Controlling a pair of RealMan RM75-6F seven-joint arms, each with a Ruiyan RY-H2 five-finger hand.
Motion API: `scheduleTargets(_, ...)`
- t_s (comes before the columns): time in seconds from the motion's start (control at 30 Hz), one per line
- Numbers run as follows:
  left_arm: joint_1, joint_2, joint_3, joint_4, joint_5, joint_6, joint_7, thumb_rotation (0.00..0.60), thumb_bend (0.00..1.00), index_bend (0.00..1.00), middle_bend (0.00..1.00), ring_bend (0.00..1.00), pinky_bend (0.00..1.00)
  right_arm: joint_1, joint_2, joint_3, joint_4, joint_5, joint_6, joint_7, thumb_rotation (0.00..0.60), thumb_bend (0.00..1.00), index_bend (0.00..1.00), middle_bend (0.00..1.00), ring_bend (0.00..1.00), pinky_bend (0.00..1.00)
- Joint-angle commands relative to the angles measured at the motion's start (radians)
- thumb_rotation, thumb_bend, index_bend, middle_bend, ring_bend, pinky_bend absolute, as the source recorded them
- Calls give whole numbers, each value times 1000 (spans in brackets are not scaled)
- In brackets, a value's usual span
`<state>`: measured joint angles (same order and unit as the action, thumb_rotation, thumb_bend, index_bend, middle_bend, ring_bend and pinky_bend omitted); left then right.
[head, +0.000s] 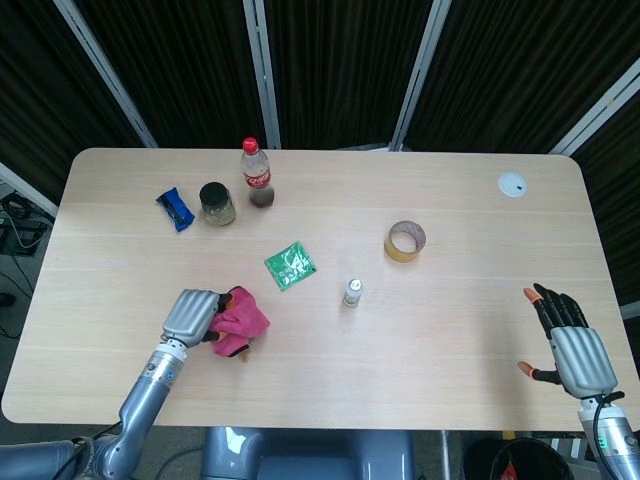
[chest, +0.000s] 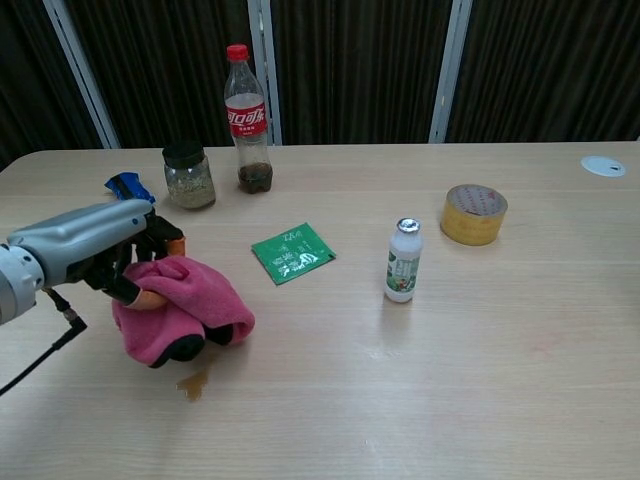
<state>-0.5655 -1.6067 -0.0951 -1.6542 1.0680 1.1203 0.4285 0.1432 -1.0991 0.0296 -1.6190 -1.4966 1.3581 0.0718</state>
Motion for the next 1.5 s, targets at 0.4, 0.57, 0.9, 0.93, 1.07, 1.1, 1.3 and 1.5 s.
scheduleTargets(0.4,15,-127,86,10,5,-9,80,600,687,866,646,550,602,-3,-2,3,6,-3,9,1,600,0,0,0,0,0)
scheduleTargets(0.57,19,-152,107,26,3,-11,115,600,689,869,647,551,602,-4,-4,3,8,-6,14,0,600,0,0,0,0,0)
scheduleTargets(0.9,14,-114,69,165,-26,13,195,600,688,866,647,551,603,-4,-4,2,10,-9,14,6,600,0,0,0,0,0)
scheduleTargets(0.93,15,-104,60,177,-29,14,187,600,686,865,646,551,602,-4,-4,2,10,-9,14,6,600,0,0,0,0,0)
scheduleTargets(1.07,17,-65,32,199,-39,11,162,600,689,866,647,552,603,-4,-5,1,10,-11,14,2,600,0,0,0,0,0)
scheduleTargets(1.1,18,-54,27,204,-39,12,156,600,689,866,647,552,602,-4,-5,1,9,-11,15,1,600,0,0,0,0,0)
scheduleTargets(1.3,25,-3,-5,224,-57,7,120,600,688,864,646,552,602,-4,-5,1,6,-9,13,-6,600,0,0,0,0,0)
scheduleTargets(1.5,29,11,-16,214,-72,-6,100,600,688,864,647,552,602,-4,-6,1,4,-7,12,-10,600,0,0,0,0,0)
